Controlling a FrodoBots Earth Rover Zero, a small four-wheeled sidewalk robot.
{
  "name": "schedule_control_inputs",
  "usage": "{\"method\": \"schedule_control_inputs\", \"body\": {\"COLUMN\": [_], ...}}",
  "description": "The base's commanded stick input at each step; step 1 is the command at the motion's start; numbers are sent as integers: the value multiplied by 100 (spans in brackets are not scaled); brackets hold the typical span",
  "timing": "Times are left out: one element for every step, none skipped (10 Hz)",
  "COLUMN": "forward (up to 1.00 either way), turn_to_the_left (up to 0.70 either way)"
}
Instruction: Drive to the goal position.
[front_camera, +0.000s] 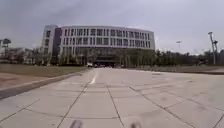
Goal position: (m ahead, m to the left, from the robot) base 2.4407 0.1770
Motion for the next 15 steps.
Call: {"method": "schedule_control_inputs", "body": {"forward": [100,100,100,100,100,100,100,100,100,100,100,100,100,100,100], "turn_to_the_left": [0,0,0,0,0,0,0,0,0,0,0,0,0,0,0]}}
